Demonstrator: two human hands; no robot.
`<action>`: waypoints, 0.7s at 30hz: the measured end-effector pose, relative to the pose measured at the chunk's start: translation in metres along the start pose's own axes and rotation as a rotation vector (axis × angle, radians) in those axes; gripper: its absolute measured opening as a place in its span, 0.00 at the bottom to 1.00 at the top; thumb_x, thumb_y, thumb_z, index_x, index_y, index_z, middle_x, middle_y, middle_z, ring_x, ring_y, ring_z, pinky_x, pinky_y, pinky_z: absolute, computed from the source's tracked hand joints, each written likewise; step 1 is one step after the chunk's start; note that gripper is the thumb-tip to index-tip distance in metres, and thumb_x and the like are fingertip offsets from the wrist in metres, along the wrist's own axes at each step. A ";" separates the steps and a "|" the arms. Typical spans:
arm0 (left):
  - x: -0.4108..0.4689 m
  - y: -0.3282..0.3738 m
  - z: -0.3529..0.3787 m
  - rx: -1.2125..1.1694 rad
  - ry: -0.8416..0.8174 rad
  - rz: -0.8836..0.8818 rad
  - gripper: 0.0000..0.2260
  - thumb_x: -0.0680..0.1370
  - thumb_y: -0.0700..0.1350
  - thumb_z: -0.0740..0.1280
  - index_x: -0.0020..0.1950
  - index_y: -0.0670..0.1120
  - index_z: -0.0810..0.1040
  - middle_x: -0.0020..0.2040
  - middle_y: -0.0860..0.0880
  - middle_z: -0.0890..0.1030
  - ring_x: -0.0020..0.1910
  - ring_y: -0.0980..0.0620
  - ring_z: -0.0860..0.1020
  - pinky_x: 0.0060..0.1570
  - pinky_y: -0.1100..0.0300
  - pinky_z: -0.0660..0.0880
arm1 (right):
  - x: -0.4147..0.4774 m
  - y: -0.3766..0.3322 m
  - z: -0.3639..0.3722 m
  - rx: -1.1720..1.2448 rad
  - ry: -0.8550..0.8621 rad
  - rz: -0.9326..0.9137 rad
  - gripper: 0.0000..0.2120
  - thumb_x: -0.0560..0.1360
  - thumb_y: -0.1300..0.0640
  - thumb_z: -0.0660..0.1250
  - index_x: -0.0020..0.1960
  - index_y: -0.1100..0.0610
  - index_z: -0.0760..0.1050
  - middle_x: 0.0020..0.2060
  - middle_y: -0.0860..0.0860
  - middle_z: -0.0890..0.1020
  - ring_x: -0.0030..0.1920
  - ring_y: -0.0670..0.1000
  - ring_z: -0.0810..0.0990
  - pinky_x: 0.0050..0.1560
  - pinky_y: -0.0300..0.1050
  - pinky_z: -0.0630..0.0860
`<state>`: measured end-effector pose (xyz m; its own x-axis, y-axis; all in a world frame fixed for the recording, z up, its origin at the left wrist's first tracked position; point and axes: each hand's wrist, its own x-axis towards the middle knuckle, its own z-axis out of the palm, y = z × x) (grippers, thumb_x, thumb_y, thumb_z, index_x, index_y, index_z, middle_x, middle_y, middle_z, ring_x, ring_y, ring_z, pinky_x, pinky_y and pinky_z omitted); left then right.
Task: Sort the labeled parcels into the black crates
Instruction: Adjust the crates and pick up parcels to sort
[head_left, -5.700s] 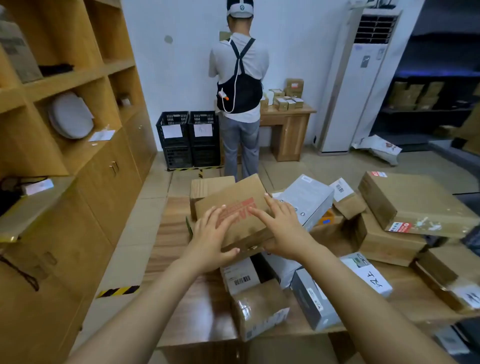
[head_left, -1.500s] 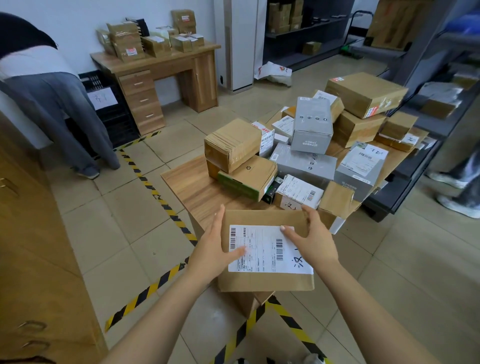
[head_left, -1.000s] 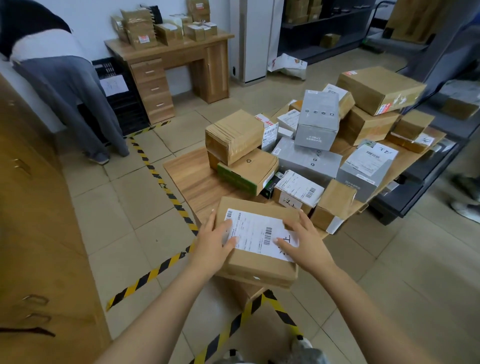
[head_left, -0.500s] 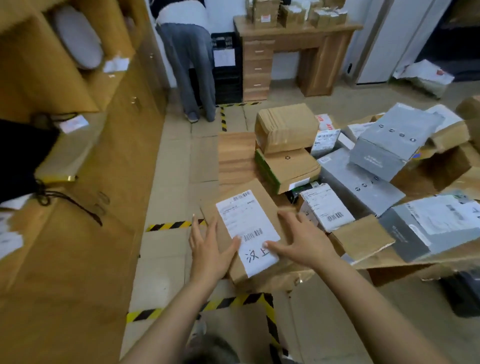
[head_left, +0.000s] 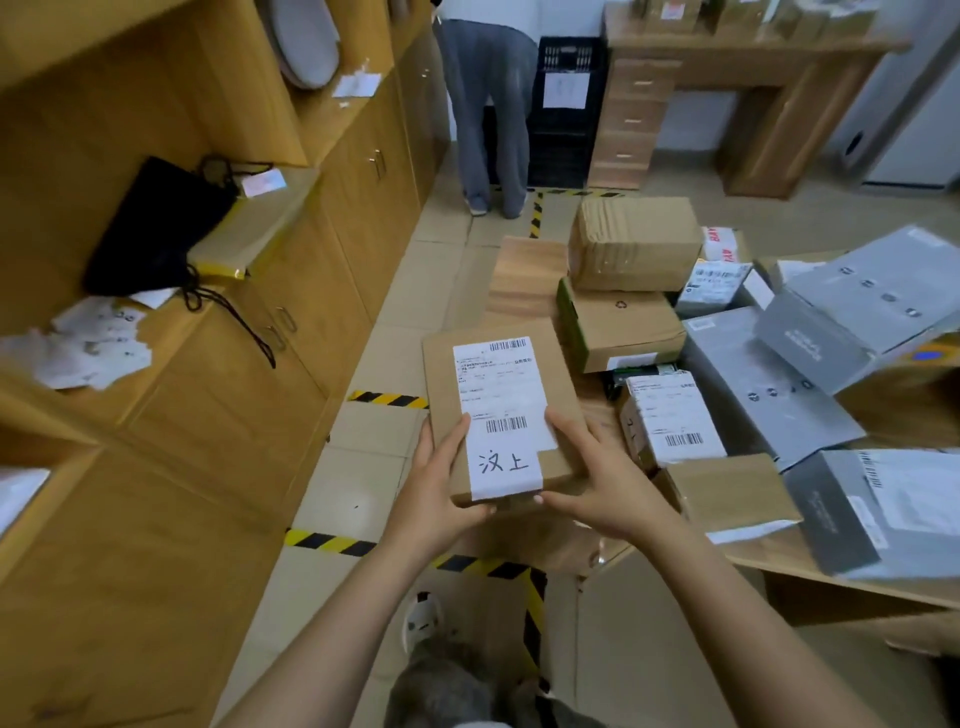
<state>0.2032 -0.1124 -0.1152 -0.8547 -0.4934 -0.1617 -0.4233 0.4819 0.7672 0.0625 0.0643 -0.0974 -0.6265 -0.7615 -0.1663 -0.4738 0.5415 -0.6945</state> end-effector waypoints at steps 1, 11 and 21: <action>-0.001 0.006 -0.003 0.019 0.023 0.036 0.47 0.68 0.50 0.78 0.77 0.64 0.52 0.79 0.56 0.43 0.77 0.52 0.55 0.68 0.54 0.66 | -0.002 -0.001 -0.004 0.011 0.048 -0.019 0.42 0.69 0.51 0.76 0.74 0.39 0.55 0.73 0.48 0.60 0.70 0.47 0.63 0.66 0.43 0.67; 0.008 0.116 -0.043 0.052 0.219 0.428 0.45 0.69 0.40 0.76 0.75 0.67 0.56 0.79 0.56 0.40 0.74 0.65 0.52 0.61 0.66 0.72 | -0.022 -0.044 -0.091 0.109 0.495 -0.158 0.44 0.67 0.58 0.77 0.74 0.38 0.58 0.73 0.49 0.60 0.71 0.43 0.61 0.55 0.19 0.57; 0.001 0.193 -0.046 -0.025 0.363 0.759 0.44 0.65 0.34 0.77 0.72 0.63 0.62 0.76 0.56 0.47 0.67 0.80 0.44 0.53 0.87 0.55 | -0.071 -0.083 -0.136 0.089 0.847 -0.231 0.47 0.66 0.66 0.74 0.73 0.34 0.57 0.74 0.46 0.53 0.74 0.47 0.58 0.65 0.34 0.68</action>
<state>0.1348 -0.0529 0.0609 -0.7530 -0.2467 0.6101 0.2373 0.7629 0.6014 0.0621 0.1221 0.0672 -0.7860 -0.3096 0.5351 -0.6174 0.3503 -0.7043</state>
